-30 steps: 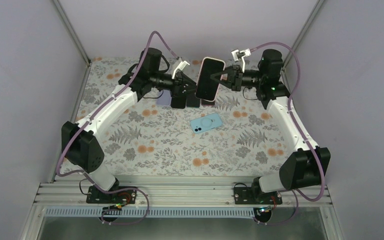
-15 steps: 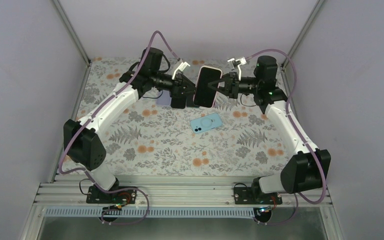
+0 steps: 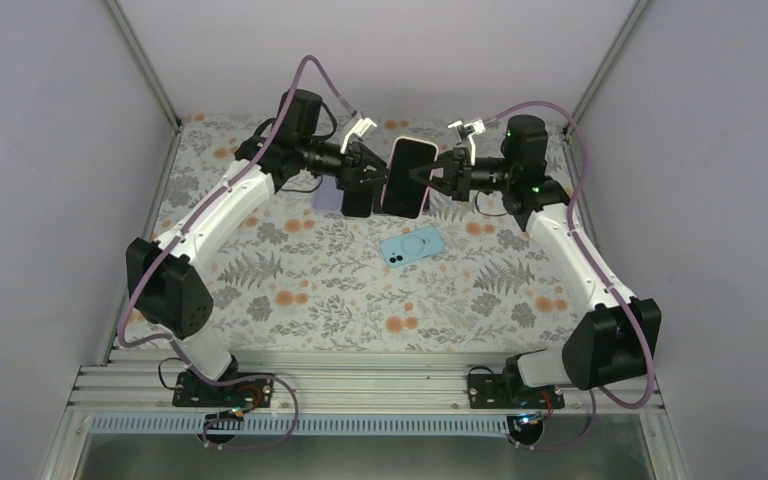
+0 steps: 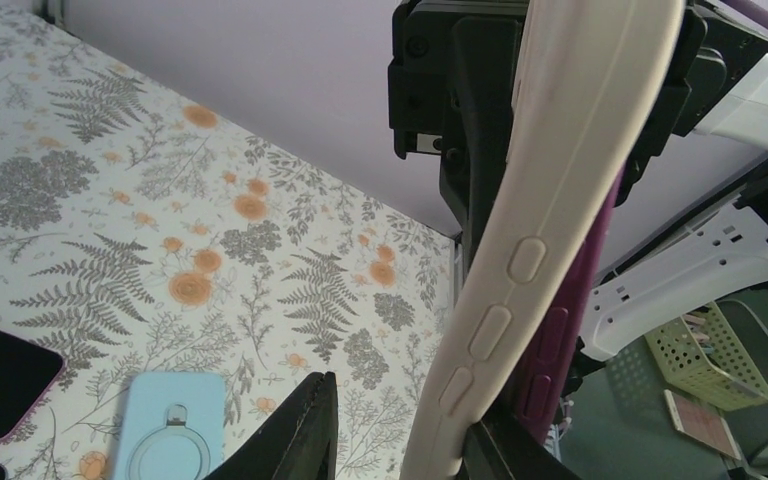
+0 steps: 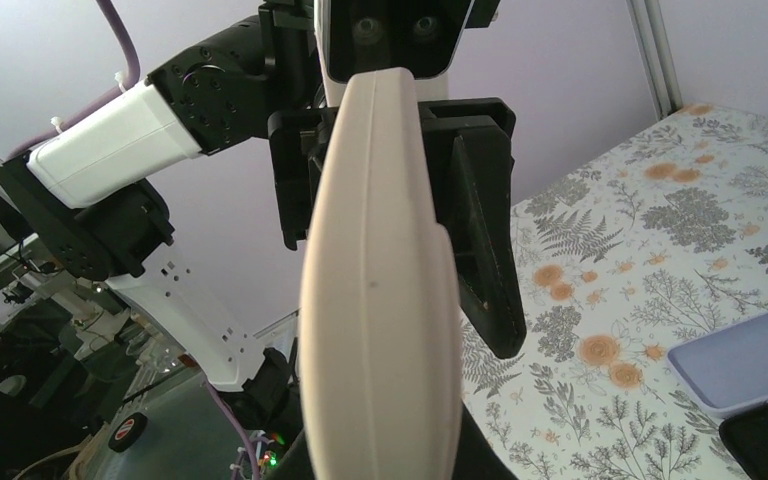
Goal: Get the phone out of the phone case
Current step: Remove the phone case from the phone.
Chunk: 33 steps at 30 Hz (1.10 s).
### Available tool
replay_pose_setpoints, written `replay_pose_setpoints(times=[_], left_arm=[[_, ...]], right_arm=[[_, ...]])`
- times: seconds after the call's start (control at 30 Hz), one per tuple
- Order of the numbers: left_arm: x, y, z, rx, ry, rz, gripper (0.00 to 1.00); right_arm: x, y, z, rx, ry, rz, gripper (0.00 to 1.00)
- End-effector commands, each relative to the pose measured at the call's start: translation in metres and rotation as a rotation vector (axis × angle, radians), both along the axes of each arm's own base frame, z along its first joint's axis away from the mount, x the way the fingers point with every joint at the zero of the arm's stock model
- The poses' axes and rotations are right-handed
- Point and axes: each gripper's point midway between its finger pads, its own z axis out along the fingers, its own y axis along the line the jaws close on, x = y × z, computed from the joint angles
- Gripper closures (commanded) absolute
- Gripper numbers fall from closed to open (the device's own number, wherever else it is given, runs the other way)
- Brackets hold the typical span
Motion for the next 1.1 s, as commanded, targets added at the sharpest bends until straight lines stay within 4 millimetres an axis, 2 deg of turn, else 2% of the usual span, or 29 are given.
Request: replay_pose_setpoints(times=[0.0,0.33,0.6,0.93,1.07], left_arm=[[0.009,-0.018,0.067,-0.166,-0.219,-0.021,0.70],[-0.031,-0.039,0.061,-0.209,-0.166,-0.199,0.71],[-0.041,-0.044,0.058,-0.235,-0.099,-0.258,0.81],[-0.056,-0.037,0.044,-0.252,-0.017,-0.298,0.97],[-0.055,-0.032,0.046,-0.254,-0.016,-0.291,0.98]], right_arm=[[-0.081,0.039,-0.020,0.025,0.162,0.372,0.96],[-0.085,0.048,-0.019,0.028,0.171,0.420,0.96],[-0.089,0.048,-0.012,0.035,0.162,0.438,0.96],[-0.061,0.035,-0.002,0.047,0.170,0.382,0.96],[-0.050,0.033,0.001,0.044,0.171,0.352,0.95]])
